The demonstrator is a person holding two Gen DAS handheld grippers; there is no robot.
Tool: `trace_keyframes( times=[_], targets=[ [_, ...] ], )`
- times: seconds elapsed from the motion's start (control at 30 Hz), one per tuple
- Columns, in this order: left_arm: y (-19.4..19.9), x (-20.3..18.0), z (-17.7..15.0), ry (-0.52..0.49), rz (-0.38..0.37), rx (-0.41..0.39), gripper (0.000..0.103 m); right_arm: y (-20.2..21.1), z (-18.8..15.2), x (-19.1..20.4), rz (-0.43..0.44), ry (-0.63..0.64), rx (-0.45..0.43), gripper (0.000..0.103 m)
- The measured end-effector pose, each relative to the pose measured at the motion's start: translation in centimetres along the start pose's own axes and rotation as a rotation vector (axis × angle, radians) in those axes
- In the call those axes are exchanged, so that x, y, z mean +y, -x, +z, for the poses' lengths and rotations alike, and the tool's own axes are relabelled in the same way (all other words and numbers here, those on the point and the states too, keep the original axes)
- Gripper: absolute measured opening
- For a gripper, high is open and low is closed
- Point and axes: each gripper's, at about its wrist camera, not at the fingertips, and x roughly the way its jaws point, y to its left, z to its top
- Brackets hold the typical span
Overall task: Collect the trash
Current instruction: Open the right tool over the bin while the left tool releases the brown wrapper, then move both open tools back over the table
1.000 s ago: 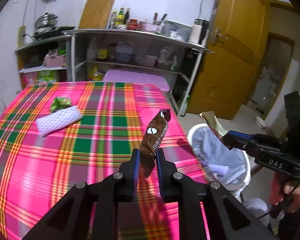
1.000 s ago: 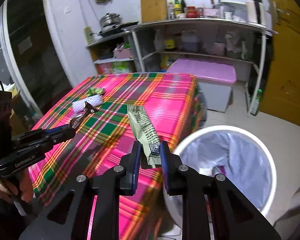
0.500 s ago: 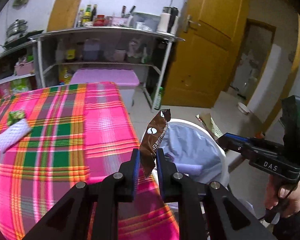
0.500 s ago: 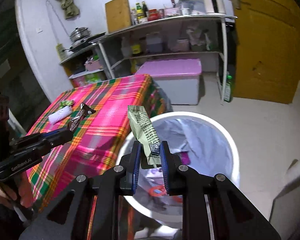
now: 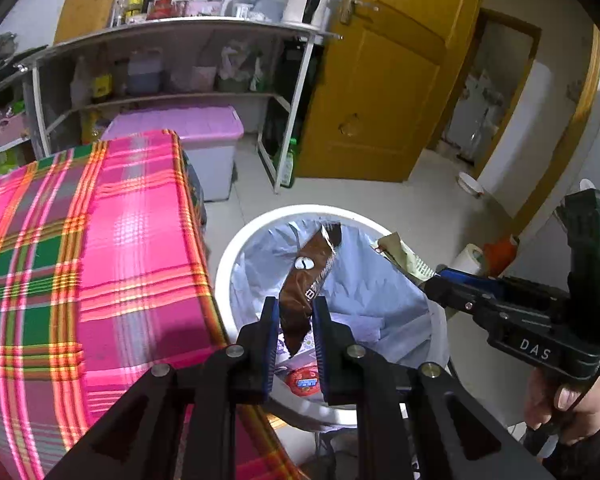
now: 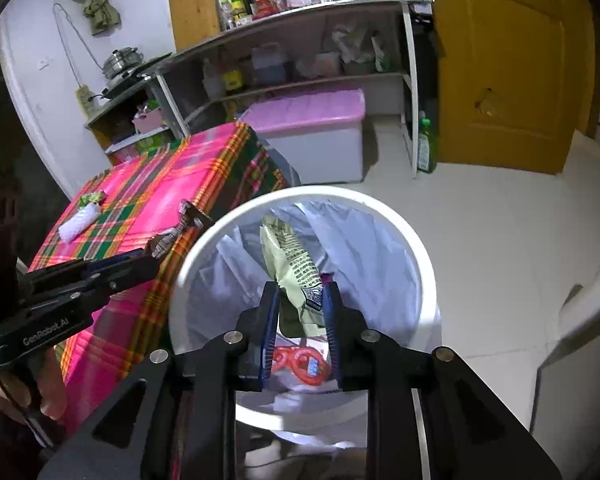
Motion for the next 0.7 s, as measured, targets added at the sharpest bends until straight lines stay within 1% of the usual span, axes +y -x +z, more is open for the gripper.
trace_keyframes(
  times=[0.17,0.23,0.37,0.53,0.7],
  targets=[
    [-1.3,0.4,-0.2,0.018,-0.01,0.032,0.017,-0.3,-0.3,-0.5,-0.008,-0.003,0.01,0.027],
    [-1.4,0.5,-0.2,0.024,-0.01,0.04,0.02,-0.2,-0.3,-0.5,-0.008,-0.005,0.008,0.027],
    [-0.9,0.7,0.0,0.031,-0.016,0.027,0.021,0.3,-0.2,-0.2,-0.006,0.002,-0.001,0.027],
    [1.1,0.8,-0.1,0.031,-0.011,-0.009,0.021,1.4,-0.1,0.8,0.015,0.013,-0.026,0.027],
    [3.9,1.1,-0.5,0.03,0.006,-0.054,0.021,3.1,0.0,2.5,0.042,0.04,-0.062,0.027]
  ],
)
